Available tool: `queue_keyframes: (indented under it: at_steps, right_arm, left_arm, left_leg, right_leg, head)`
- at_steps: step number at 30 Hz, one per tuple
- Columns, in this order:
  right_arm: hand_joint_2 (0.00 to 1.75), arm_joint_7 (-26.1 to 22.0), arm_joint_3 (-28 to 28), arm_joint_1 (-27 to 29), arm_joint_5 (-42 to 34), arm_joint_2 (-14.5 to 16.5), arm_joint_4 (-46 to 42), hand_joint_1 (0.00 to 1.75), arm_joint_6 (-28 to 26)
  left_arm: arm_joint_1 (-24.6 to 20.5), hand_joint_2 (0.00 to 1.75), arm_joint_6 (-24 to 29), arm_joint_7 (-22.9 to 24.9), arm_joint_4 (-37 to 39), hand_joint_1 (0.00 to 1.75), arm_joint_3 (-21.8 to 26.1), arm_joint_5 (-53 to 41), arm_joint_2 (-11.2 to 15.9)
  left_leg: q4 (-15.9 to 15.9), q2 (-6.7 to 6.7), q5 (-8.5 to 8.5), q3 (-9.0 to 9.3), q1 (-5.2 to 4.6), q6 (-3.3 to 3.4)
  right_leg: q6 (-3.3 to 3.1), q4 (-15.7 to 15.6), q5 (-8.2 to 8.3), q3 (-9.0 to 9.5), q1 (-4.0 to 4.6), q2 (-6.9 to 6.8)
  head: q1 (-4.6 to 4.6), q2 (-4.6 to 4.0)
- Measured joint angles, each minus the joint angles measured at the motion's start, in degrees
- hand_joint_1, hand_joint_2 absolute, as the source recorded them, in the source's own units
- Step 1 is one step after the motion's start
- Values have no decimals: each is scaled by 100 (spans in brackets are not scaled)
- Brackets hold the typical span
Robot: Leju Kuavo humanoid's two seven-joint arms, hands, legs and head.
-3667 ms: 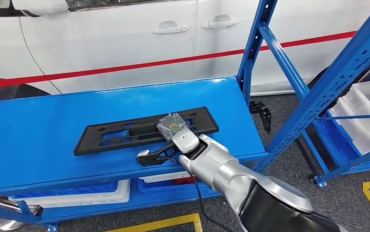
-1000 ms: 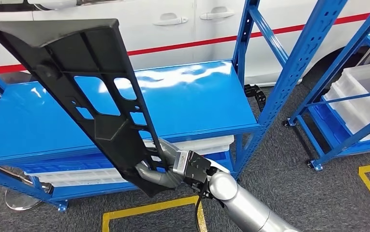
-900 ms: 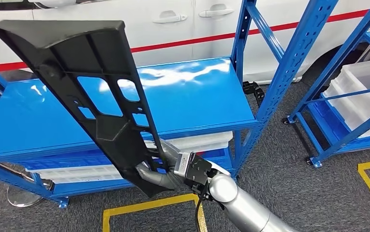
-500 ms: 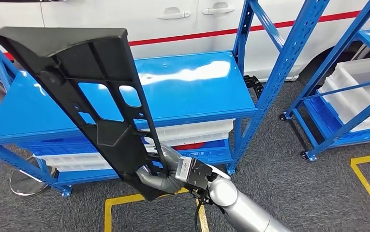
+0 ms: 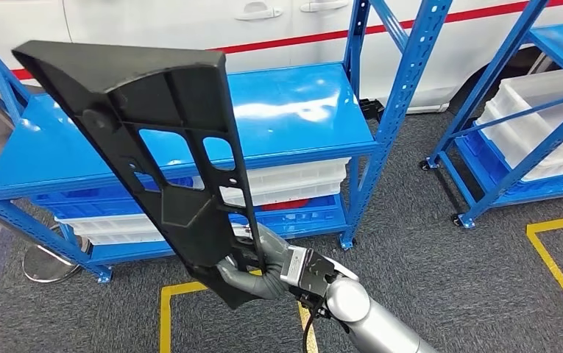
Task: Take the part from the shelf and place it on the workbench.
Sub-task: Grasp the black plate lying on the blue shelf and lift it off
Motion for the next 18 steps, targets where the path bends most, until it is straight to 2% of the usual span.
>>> queue_keyframes:
  at_steps: [2, 3, 4, 5, 6, 7, 8, 9, 10, 11, 13, 14, 15, 16, 18]
  right_arm:
    - [175, -2, -5, 22, 1, 1, -23, 175, 1]
    - [175, -2, -8, 37, 1, 1, -31, 175, 1]
    - [175, -1, -11, 53, 2, -1, -33, 175, 4]
    - [175, -1, -14, 69, 5, -1, -33, 175, 11]
    - [175, 0, -19, 84, 11, -1, -33, 175, 21]
    - [175, 0, -28, 96, 21, 0, -33, 175, 38]
    - [175, -1, -41, 105, 31, 1, -36, 175, 52]
    - [175, -5, -56, 111, 42, 2, -38, 175, 68]
    - [175, -10, -71, 117, 52, 3, -40, 175, 85]
    - [175, -19, -82, 123, 63, 4, -42, 175, 101]
    - [175, -31, -96, 138, 99, 3, -43, 175, 145]
    - [175, -34, -99, 145, 122, 2, -45, 175, 174]
    - [175, -36, -101, 150, 147, 1, -47, 175, 205]
    - [175, -38, -102, 154, 178, -1, -48, 175, 240]
    - [175, -41, -98, 147, 264, -2, -41, 175, 314]
  left_arm:
    - [4, 175, 1, 3, -1, 0, 0, -15, 4]
    - [5, 175, 1, 5, -1, 0, -1, -21, 4]
    - [5, 175, -1, 3, -1, 0, -1, -26, 4]
    - [4, 175, -6, -5, -1, 0, -1, -29, 4]
    - [3, 175, -15, -21, -2, 0, -1, -33, 4]
    - [1, 175, -25, -43, -6, 0, -1, -38, 5]
    - [-3, 175, -38, -63, -15, 0, -1, -41, 8]
    - [-9, 175, -46, -82, -26, 0, -1, -44, 12]
    - [-14, 175, -50, -95, -36, 0, -1, -46, 16]
    - [-16, 175, -49, -102, -44, 0, 0, -48, 20]
    - [-7, 175, -33, -104, -46, 0, 1, -49, 19]
    - [-3, 175, -24, -101, -46, 0, 2, -49, 16]
    - [-1, 175, -17, -95, -46, 0, 2, -48, 14]
    - [0, 175, -15, -90, -46, 0, 3, -51, 11]
    - [1, 175, -20, -79, -48, 0, 5, -71, 17]
  left_leg:
    - [614, -4, -546, -191, 12, -40]
    - [965, -4, -753, -264, 16, -57]
    - [1220, -4, -834, -283, 17, -69]
    - [1310, -4, -782, -219, 17, -72]
    - [1213, -4, -636, -67, 17, -67]
    - [924, -4, -468, 181, 15, -48]
    - [515, -6, -384, 479, 10, -19]
    - [96, -8, -381, 758, -4, 13]
    - [-231, -10, -421, 956, -22, 46]
    - [-417, -12, -477, 1051, -44, 78]
    - [-502, -3, -419, 1039, -52, 147]
    - [-520, 2, -361, 1014, -41, 188]
    - [-541, 5, -295, 979, -25, 226]
    - [-552, 6, -233, 932, -9, 255]
    - [-539, -26, -139, 808, -14, 279]
  right_leg:
    - [-50, -6, 124, -144, 0, -8]
    - [-56, -1, 183, -225, 7, -10]
    - [-55, 7, 240, -307, 14, -12]
    - [-49, 17, 298, -392, 20, -14]
    - [-40, 29, 351, -472, 23, -15]
    - [-29, 41, 404, -543, 26, -14]
    - [-12, 52, 454, -602, 29, -12]
    - [11, 60, 497, -641, 33, -10]
    - [42, 61, 541, -662, 34, -12]
    - [79, 51, 584, -670, 30, -16]
    - [156, 21, 664, -675, 20, -20]
    - [188, 51, 634, -701, 18, -14]
    - [215, 191, 502, -766, 18, -6]
    - [237, 456, 286, -874, 13, 2]
    - [269, 1224, -211, -1140, -3, 9]
  head:
    - [-4, 0]
    - [-5, 0]
    - [-5, 0]
    - [-5, 0]
    - [-5, 0]
    - [-6, 0]
    - [-7, 0]
    - [-4, 0]
    - [-2, 0]
    - [-2, 1]
    - [-1, 1]
    - [-2, 1]
    - [1, 0]
    - [2, 0]
    - [4, 0]
